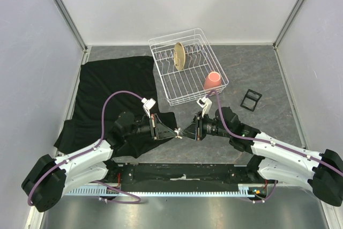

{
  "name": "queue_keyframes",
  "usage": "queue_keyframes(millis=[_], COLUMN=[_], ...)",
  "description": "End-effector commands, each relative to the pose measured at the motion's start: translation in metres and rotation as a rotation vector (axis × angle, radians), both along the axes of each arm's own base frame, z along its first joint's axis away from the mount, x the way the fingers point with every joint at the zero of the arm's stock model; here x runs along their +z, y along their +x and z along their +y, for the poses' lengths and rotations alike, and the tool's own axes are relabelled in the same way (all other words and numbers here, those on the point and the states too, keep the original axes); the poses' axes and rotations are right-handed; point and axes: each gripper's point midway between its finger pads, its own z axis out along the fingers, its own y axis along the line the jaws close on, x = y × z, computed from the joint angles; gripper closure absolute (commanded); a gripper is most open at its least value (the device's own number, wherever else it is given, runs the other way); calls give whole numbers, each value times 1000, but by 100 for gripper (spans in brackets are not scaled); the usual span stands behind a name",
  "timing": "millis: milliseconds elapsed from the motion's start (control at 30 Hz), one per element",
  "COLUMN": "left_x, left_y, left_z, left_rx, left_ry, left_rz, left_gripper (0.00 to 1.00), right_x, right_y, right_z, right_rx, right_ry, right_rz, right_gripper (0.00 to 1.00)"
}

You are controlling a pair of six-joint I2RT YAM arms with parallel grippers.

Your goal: Remove the brooch from the garment

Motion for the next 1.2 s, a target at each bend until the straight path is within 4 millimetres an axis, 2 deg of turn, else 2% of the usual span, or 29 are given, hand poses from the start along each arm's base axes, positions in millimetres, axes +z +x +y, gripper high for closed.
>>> queue_keyframes(millis=[0,100,133,167,367,500,667,733,800,833,967,1033,1067,1100,1133,1167], left_x=[55,52,49,47,30,30,30,30,32,33,35,40,39,36,46,43], left_y=[-13,-10,-8,-6,2,2,3,4,3,2,-2,-5,-7,-6,0,4], left_z=[-9,-8,-8,-8,-7,-7,-7,-7,-8,-8,-6,-3,-2,0,2,4], left_rx=[-100,-81,-65,-51,-5,-2,4,7,0,-4,-18,-24,-31,-22,-6,11], left_ry=[-134,-121,-112,-101,-38,-36,-32,-31,-35,-35,-24,-32,-18,7,28,72], left_rz=[-156,-138,-128,-117,-59,-55,-50,-31,-22,-14,-11,-52,-71,-89,-177,-196], left_gripper=[98,98,98,98,98,98,98,98,98,98,98,98,98,98,98,98], right_x=[-8,-6,-5,-3,6,15,26,26,16,16,23,31,34,36,37,38], right_y=[11,13,12,12,10,10,3,0,4,7,18,22,25,29,31,33], right_z=[-6,-10,-11,-13,-23,-29,-31,-33,-39,-41,-46,-45,-44,-44,-44,-44], right_rx=[-68,-86,-88,-92,-117,-134,-86,-40,-47,-40,-96,-117,-138,-158,-180,-211], right_ry=[-41,-38,-38,-31,-32,-24,-16,-47,-114,-139,-156,-144,-139,-150,-151,-148], right_rz=[-11,-25,-28,-39,-59,-85,-135,-195,-217,-262,-304,-308,-293,-275,-253,-213], right_gripper=[81,80,79,73,62,53,32,26,23,22,22,25,29,38,41,42])
